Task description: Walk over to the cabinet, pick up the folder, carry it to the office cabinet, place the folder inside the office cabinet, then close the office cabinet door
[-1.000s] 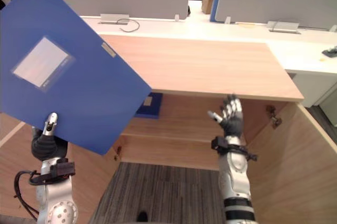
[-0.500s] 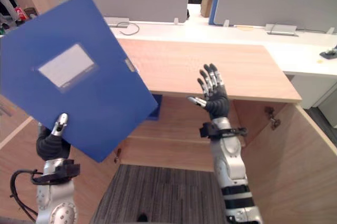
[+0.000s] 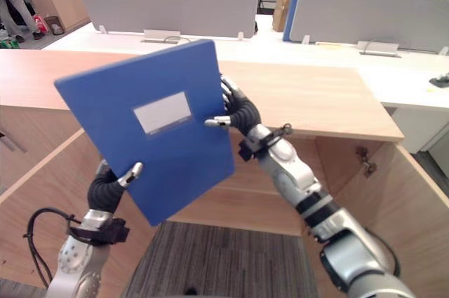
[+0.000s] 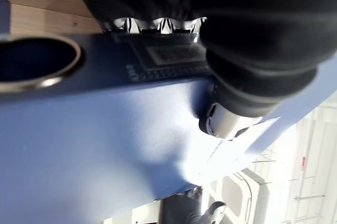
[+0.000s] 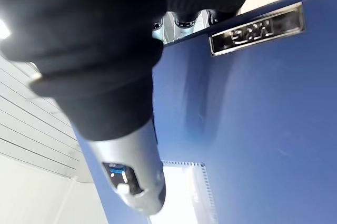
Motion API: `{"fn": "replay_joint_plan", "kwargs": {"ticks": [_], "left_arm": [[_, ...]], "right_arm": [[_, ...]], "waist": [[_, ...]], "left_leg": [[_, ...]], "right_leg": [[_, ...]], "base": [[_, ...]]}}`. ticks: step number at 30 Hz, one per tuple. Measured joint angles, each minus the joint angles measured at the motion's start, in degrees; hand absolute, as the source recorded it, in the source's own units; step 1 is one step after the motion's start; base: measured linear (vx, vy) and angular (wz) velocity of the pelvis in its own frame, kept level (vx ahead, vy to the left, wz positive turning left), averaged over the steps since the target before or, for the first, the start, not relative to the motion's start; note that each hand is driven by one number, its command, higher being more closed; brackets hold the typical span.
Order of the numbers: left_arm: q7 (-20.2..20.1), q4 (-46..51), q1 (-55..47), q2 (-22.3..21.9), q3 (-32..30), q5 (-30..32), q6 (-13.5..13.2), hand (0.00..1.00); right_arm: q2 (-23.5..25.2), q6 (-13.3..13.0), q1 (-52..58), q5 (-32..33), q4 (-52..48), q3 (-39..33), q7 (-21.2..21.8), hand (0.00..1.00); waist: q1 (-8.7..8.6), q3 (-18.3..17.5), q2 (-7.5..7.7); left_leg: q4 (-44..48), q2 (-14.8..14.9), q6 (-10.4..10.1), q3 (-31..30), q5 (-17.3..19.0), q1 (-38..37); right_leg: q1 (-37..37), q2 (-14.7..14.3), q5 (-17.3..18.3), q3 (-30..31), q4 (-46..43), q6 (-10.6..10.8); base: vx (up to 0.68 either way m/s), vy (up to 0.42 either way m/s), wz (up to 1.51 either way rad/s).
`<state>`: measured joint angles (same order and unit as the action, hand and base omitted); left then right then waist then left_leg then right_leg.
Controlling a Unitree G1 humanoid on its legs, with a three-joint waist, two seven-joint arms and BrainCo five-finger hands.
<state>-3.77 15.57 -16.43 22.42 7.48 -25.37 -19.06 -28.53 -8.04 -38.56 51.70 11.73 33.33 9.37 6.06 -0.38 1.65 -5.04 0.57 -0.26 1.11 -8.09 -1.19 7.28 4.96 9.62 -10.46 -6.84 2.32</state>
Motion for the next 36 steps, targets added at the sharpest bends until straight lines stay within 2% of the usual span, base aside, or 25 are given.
{"fn": "replay_joint_plan", "kwargs": {"ticks": [2, 6, 14, 18, 19, 23, 29, 30, 33, 35, 36], "left_arm": [[0.49, -0.31, -0.16, 1.61, 0.96, 0.21, 0.07, 1.0], [0.66, -0.29, -0.44, 7.2, 3.52, 1.96, -0.34, 1.0], [1.77, -0.28, -0.88, 8.56, 4.39, 1.96, 0.2, 1.0], [2.23, 1.05, -0.89, 9.65, 4.06, 2.95, 1.73, 1.0], [2.23, 1.25, -0.89, 9.63, 3.86, 3.14, 1.86, 1.0], [2.23, 2.4, -0.87, 9.42, 1.78, 2.8, 2.58, 1.0], [2.22, 3.21, -0.78, 9.18, 0.05, 2.12, 2.57, 1.0], [2.2, 3.21, -0.77, 9.12, 0.14, 2.26, 2.57, 0.0], [1.72, 2.97, -0.7, 7.92, 1.75, 0.54, 1.81, 0.0], [-0.98, 0.43, -0.34, 7.24, 3.55, -4.24, 0.17, 0.0], [-3.29, -3.26, 0.22, 6.87, 4.4, -7.85, -0.14, 0.0]], "right_arm": [[-0.63, 0.2, -1.78, 0.54, 1.95, 2.06, -0.02, 0.0], [-4.23, 2.55, -4.8, 1.18, 4.4, 8.25, -0.18, 0.0], [-5.49, 4.31, -7.26, 1.36, 6.75, 12.24, -0.17, 0.0], [-4.6, 4.82, -7.92, 0.93, 11.32, 14.75, 0.8, 0.0], [-4.13, 4.82, -7.92, 0.69, 12.06, 14.77, 0.9, 1.0], [-1.48, 4.5, -7.9, 0.26, 14.94, 14.92, 2.0, 1.0], [-1.85, 4.52, -6.54, 2.9, 15.09, 15.32, 6.2, 1.0], [-1.88, 4.42, -5.75, 3.58, 15.08, 15.42, 6.39, 1.0], [-2.54, 4.04, -4.13, 3.62, 14.99, 15.58, 6.48, 1.0], [-3.41, 4.05, -3.36, 2.1, 14.81, 15.69, 6.73, 1.0], [-4.05, 4.02, -2.76, -1.97, 14.55, 15.76, 6.64, 1.0]], "waist": [[0.23, -0.04, -0.01], [0.98, -0.4, -0.02], [1.22, -0.86, -0.14], [1.5, -0.9, -0.2], [1.48, -0.91, -0.23], [1.38, -1.02, -0.5], [1.45, -1.11, -0.53], [1.44, -1.11, -0.53], [1.36, -1.15, -0.48], [1.34, -1.16, -0.47], [1.34, -1.17, -0.45]], "left_leg": [[0.0, 0.03, -0.07, 0.04, -0.05, 0.03], [0.01, 0.12, -0.2, 0.03, -0.14, 0.06], [0.01, 0.27, -0.44, -0.09, -0.31, 0.09], [0.01, 0.46, -0.66, -0.22, -0.49, 0.1], [0.01, 0.48, -0.66, -0.22, -0.52, 0.1], [0.01, 0.63, -0.68, -0.29, -0.64, 0.08], [0.01, 0.61, -0.7, -0.55, -0.71, 0.09], [0.01, 0.61, -0.71, -0.56, -0.74, 0.09], [0.0, 0.84, -0.71, -0.57, -0.78, 0.2], [-0.01, 0.96, -0.7, -0.56, -0.8, 0.34], [-0.02, 1.14, -0.71, -0.5, -0.82, 0.33]], "right_leg": [[-0.08, -0.14, -0.05, 0.05, 0.01, -0.09], [-0.1, -0.35, -0.12, 0.13, 0.05, -0.21], [-0.12, -0.58, -0.16, 0.13, 0.0, -0.34], [-0.13, -0.78, -0.18, 0.12, -0.08, -0.45], [-0.14, -0.81, -0.17, 0.11, -0.1, -0.48], [-0.18, -0.95, -0.09, 0.07, -0.25, -0.66], [-0.09, -0.97, -0.03, -0.19, -0.28, -0.76], [-0.1, -0.97, -0.03, -0.2, -0.28, -0.76], [-0.15, -0.99, -0.01, -0.15, -0.36, -0.73], [-0.28, -1.06, -0.01, -0.12, -0.35, -0.73], [-0.3, -1.15, -0.01, -0.07, -0.36, -0.74]], "base": [[-0.03, -0.008, -0.02], [-0.01, -0.003, 0.0], [0.0, 0.0, 0.0], [0.0, 0.0, 0.0], [0.0, 0.0, 0.0], [0.0, 0.0, 0.0], [0.0, 0.0, 0.0], [0.0, 0.0, 0.0], [0.0, 0.0, 0.0], [0.0, 0.0, 0.0], [0.0, 0.0, 0.0]]}}
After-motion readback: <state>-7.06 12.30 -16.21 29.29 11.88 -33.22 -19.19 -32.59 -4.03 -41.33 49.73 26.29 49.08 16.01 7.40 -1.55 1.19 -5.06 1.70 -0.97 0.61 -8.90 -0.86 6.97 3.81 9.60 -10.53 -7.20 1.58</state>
